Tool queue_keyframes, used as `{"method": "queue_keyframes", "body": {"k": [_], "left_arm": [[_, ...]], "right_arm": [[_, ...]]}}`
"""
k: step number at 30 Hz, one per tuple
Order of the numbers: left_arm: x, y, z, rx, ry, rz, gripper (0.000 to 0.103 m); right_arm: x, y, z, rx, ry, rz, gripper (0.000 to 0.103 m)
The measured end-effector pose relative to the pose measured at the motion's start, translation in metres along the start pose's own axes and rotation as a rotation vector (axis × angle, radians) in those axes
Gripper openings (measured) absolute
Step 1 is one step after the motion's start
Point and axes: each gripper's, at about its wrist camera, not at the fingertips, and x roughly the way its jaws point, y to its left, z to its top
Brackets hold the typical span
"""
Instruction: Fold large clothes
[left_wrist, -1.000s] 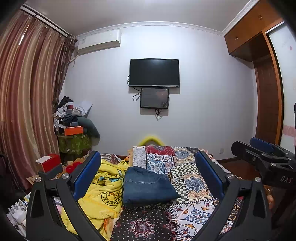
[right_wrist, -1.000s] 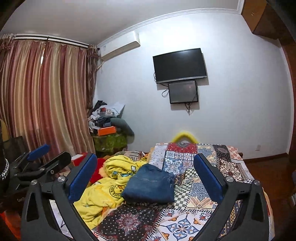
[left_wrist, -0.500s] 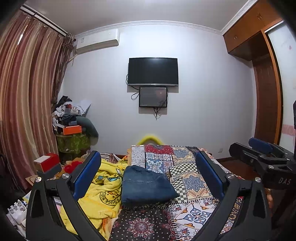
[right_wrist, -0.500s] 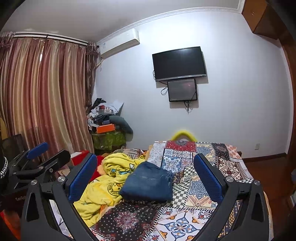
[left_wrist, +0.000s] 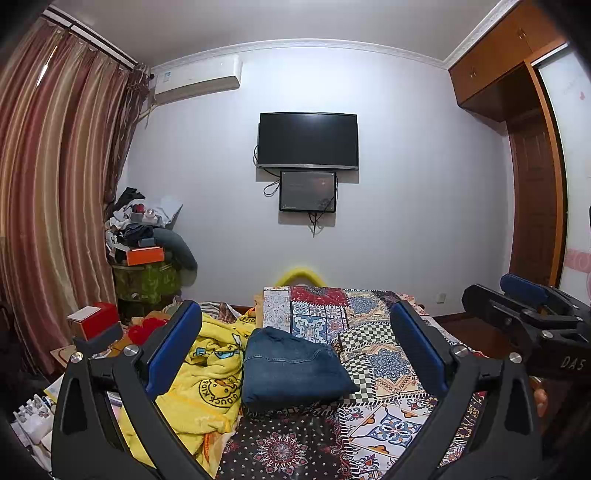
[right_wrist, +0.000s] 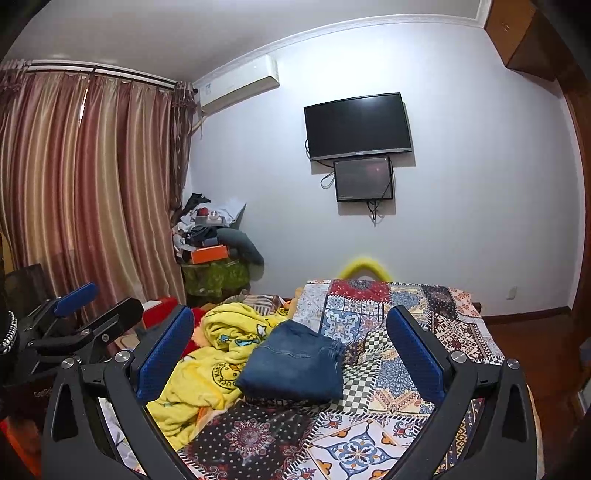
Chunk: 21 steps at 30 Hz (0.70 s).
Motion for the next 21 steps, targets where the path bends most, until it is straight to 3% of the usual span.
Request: {"method": "queue_keyframes", "body": {"k": [21], "left_arm": [[0.0057, -0.0032, -0.0056, -0.02, 0.031, -0.024, 0.103]], "right_arm": [[-0.0006, -0.0015, -0.0012, 0.011, 0.006, 0.0, 0.103]]}}
